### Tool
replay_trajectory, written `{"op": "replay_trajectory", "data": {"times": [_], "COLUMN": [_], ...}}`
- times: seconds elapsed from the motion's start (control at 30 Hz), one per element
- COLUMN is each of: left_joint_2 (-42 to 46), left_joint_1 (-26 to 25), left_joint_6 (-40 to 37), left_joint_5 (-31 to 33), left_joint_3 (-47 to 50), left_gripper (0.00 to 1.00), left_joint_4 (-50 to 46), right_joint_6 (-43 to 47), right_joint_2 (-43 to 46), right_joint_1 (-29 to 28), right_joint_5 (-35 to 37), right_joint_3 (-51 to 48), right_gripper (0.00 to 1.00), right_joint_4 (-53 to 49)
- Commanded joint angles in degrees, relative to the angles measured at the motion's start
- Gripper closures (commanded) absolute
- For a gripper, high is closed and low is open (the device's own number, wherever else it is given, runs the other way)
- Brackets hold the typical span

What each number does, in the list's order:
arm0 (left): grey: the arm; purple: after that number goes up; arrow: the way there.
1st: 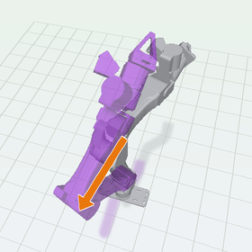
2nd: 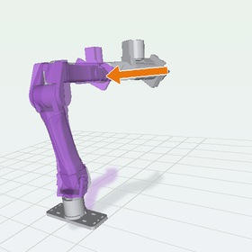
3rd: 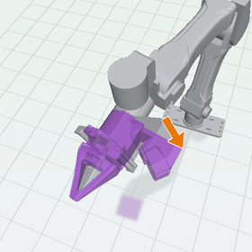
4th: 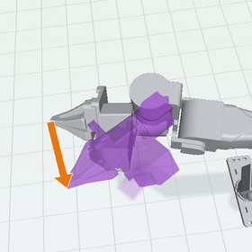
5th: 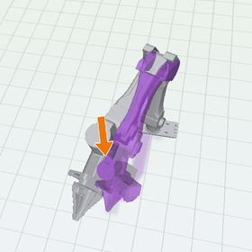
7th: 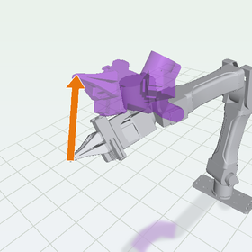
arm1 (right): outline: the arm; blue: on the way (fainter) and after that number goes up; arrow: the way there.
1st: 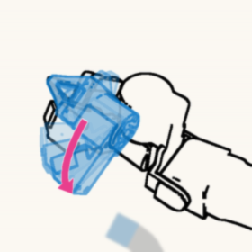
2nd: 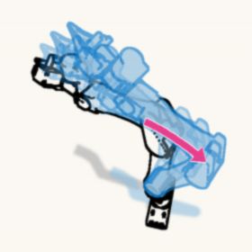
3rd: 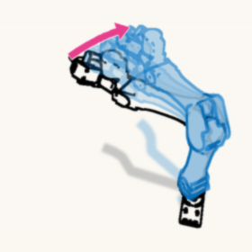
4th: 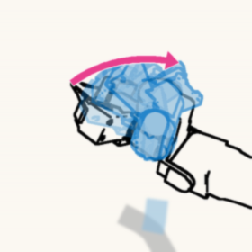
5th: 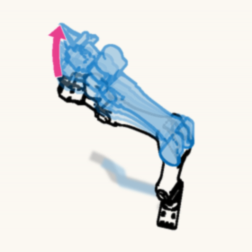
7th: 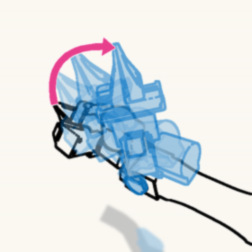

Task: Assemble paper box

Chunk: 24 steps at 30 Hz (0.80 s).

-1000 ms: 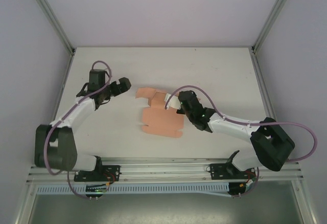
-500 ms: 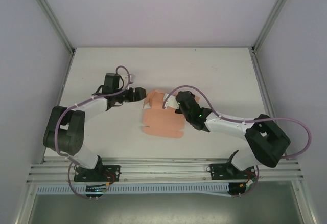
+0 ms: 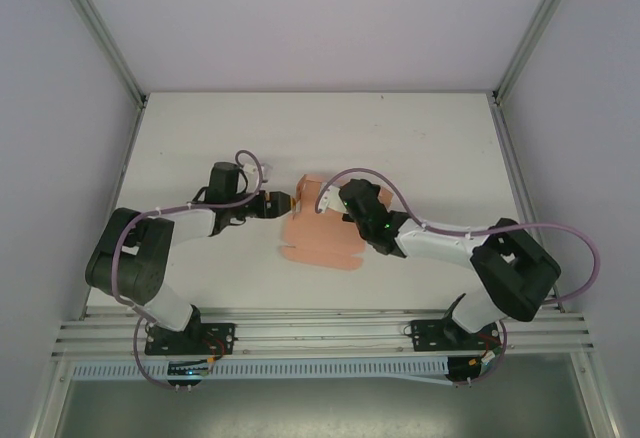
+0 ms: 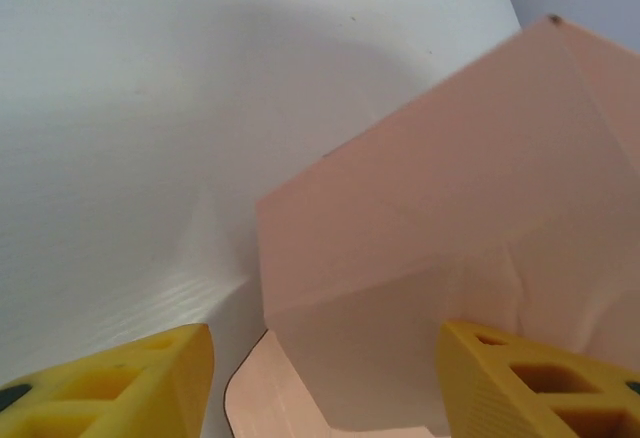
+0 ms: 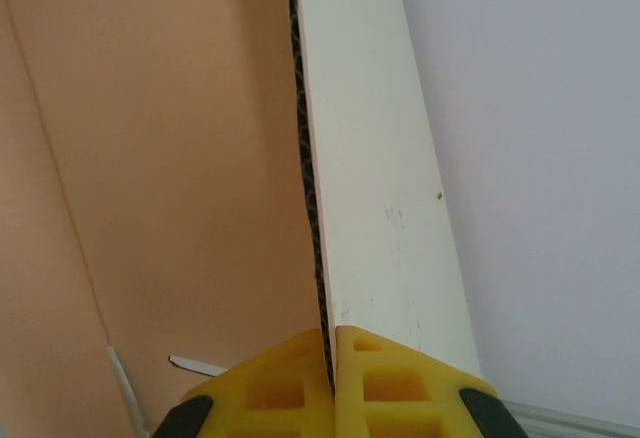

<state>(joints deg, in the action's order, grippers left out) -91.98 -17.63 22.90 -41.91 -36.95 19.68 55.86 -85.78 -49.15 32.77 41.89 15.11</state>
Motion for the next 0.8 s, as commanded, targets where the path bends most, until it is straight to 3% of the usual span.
{"op": "replay_trajectory", "data": {"times": [0.0,0.27,0.57,0.77], "left_joint_2": [-0.2,-4.5,-3.9,-3.1], "left_joint_1": [-1.3,-3.2,-4.1,-5.7], "left_joint_6": [-3.3,-6.0,-6.8,-10.3], "left_joint_5": [-3.2,-0.7,3.3,5.4], "left_joint_3": [-0.3,-2.3,2.5,4.7], "left_gripper": [0.40,0.41,0.37,0.25], "left_joint_4": [5.7,6.9,14.0,15.1], "right_joint_6": [0.6,2.7,8.9,10.7], "right_joint_2": [-1.3,-2.3,-1.7,-4.8], "right_joint_1": [-0.7,-1.8,-5.3,-6.9], "right_joint_5": [1.1,3.2,8.4,12.6], "right_joint_3": [1.9,3.0,-1.7,-3.7], "right_gripper": [1.00,1.00,1.00,1.00], "right_joint_4": [-2.3,-2.0,3.1,5.4]}}
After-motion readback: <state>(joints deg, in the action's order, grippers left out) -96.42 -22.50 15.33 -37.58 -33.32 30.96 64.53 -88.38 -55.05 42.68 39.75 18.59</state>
